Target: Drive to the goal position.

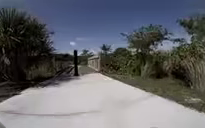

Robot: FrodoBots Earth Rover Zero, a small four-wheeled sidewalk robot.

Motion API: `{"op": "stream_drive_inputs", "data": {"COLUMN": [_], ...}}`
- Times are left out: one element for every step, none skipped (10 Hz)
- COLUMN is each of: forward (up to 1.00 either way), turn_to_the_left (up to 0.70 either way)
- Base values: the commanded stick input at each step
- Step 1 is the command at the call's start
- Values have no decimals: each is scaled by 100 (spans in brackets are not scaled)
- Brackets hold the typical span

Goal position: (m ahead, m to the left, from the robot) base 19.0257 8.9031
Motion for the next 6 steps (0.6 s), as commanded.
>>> {"op": "stream_drive_inputs", "data": {"forward": [70, 70, 70, 70, 70, 70], "turn_to_the_left": [0, 0, 0, 0, 35, 35]}}
